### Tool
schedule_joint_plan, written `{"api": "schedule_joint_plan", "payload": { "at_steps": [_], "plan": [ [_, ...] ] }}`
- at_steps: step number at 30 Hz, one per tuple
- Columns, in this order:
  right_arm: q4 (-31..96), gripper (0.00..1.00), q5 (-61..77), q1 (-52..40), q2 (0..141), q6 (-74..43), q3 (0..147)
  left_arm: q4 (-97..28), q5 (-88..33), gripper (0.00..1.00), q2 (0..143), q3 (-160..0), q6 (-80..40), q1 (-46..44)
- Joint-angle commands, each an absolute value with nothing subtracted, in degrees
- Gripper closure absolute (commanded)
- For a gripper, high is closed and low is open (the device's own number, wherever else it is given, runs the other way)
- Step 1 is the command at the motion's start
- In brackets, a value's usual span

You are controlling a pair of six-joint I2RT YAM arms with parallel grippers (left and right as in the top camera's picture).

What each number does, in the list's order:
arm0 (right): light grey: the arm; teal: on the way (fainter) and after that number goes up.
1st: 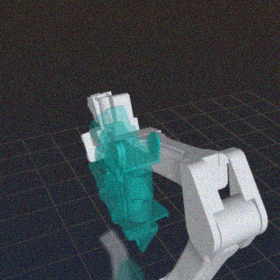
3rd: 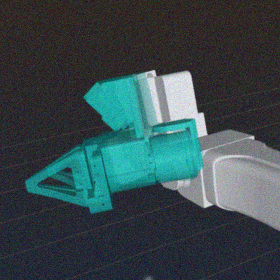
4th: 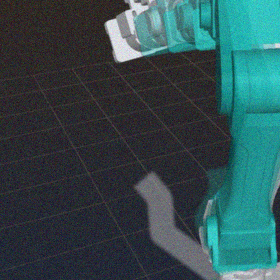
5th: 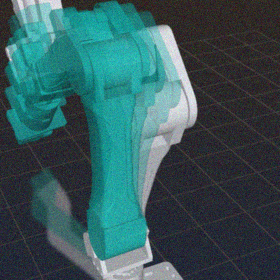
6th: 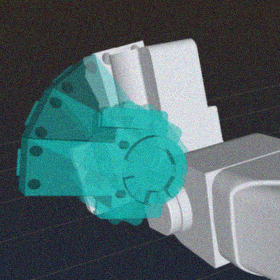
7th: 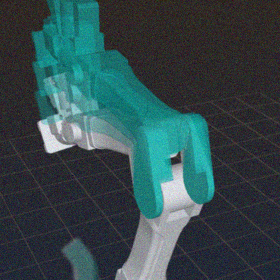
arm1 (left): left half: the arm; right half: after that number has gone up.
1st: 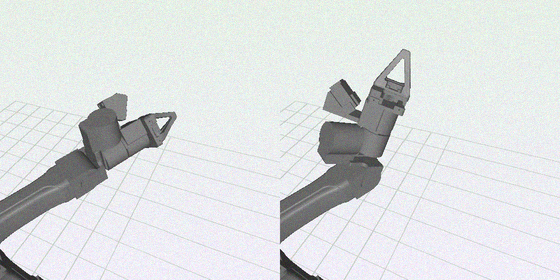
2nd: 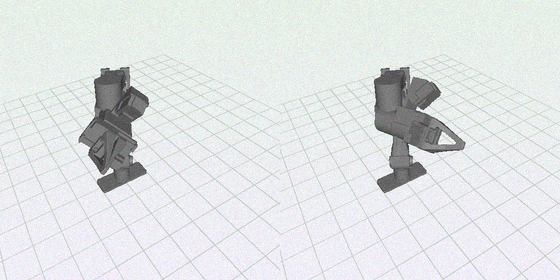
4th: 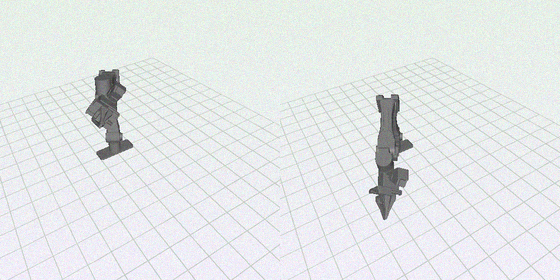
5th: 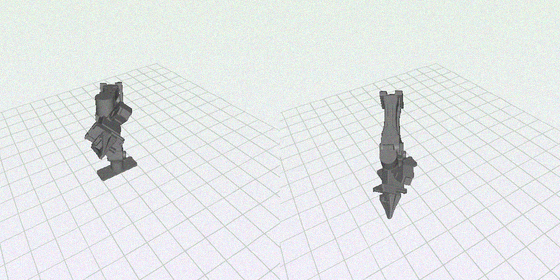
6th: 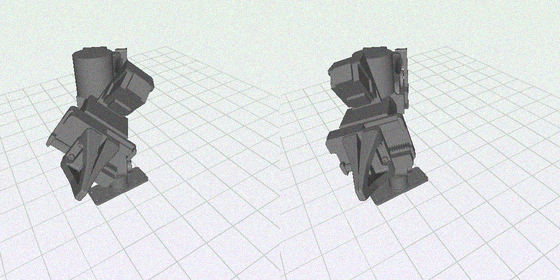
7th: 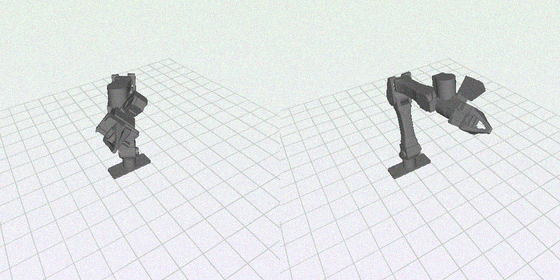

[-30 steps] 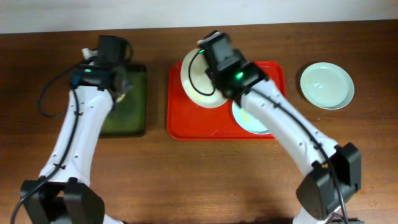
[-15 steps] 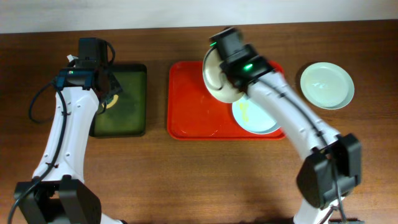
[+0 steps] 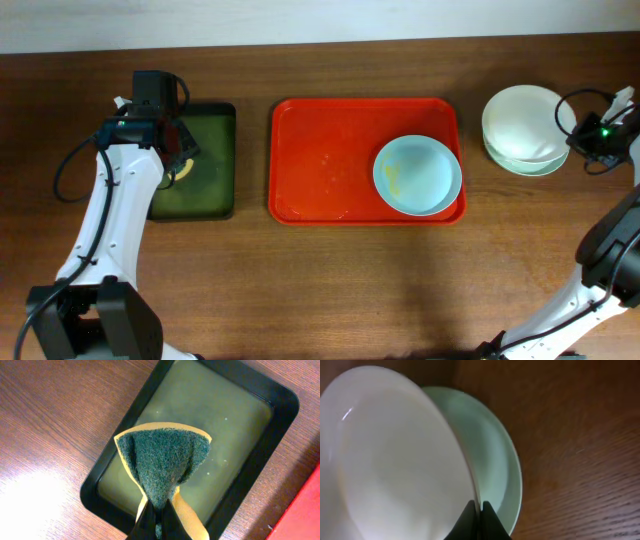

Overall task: Clean dirty plates on tray and stack at the side
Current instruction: 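Carry the cream plate with the right gripper onto the plate at right, then move the right gripper to the rim of the remaining blue-green plate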

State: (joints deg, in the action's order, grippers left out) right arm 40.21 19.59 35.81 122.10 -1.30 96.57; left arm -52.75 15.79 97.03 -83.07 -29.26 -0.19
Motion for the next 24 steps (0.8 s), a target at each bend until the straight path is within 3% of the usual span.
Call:
{"api": "schedule_joint_plan", "payload": {
  "at_steps": [1,2,4,5,6,7,10,12,15,18,23,24],
  "plan": [
    [39.6,0.96,18.2,35.7,122.5,-3.9,96.6,-52.3,15.6,1.00,97.2,-82.7,-29.8,0.1],
    [39.8,0.85,17.4,35.7,122.5,-3.9,96.6,-52.2,15.6,1.00,97.2,-82.7,-29.8,0.1],
    [40.0,0.75,17.3,35.7,122.5,-3.9,96.6,-52.1,15.6,1.00,97.2,-82.7,-29.8,0.1],
    [40.5,0.41,17.4,35.6,122.5,-3.9,96.6,-52.1,15.6,1.00,97.2,-82.7,-29.8,0.1],
    [41.3,0.39,18.5,35.6,122.3,-3.9,96.7,-52.1,15.6,1.00,97.2,-82.7,-29.8,0.1],
    [41.4,0.39,21.5,35.6,121.3,-3.9,96.7,-52.1,15.6,1.00,97.2,-82.7,-29.8,0.1],
    [41.1,0.53,34.2,34.0,113.1,-3.9,96.7,-51.9,15.6,1.00,97.2,-82.7,-29.8,0.1],
    [43.0,0.51,34.9,28.8,110.9,-3.9,96.7,-51.9,15.6,1.00,97.2,-82.7,-29.8,0.1],
    [52.7,0.52,12.7,16.1,111.1,-3.2,96.6,-51.9,15.6,1.00,97.2,-82.7,-29.8,0.1],
    [54.4,0.51,-2.3,4.4,111.8,-3.3,96.6,-51.9,15.2,1.00,97.2,-82.6,-29.8,0.1],
    [53.5,0.59,-0.4,0.6,120.7,5.3,96.6,-51.7,15.2,1.00,97.2,-82.6,-29.8,0.1],
    [53.9,0.66,0.4,0.6,121.7,5.8,96.6,-51.5,15.2,1.00,97.2,-82.6,-29.8,0.1]
  ]
}}
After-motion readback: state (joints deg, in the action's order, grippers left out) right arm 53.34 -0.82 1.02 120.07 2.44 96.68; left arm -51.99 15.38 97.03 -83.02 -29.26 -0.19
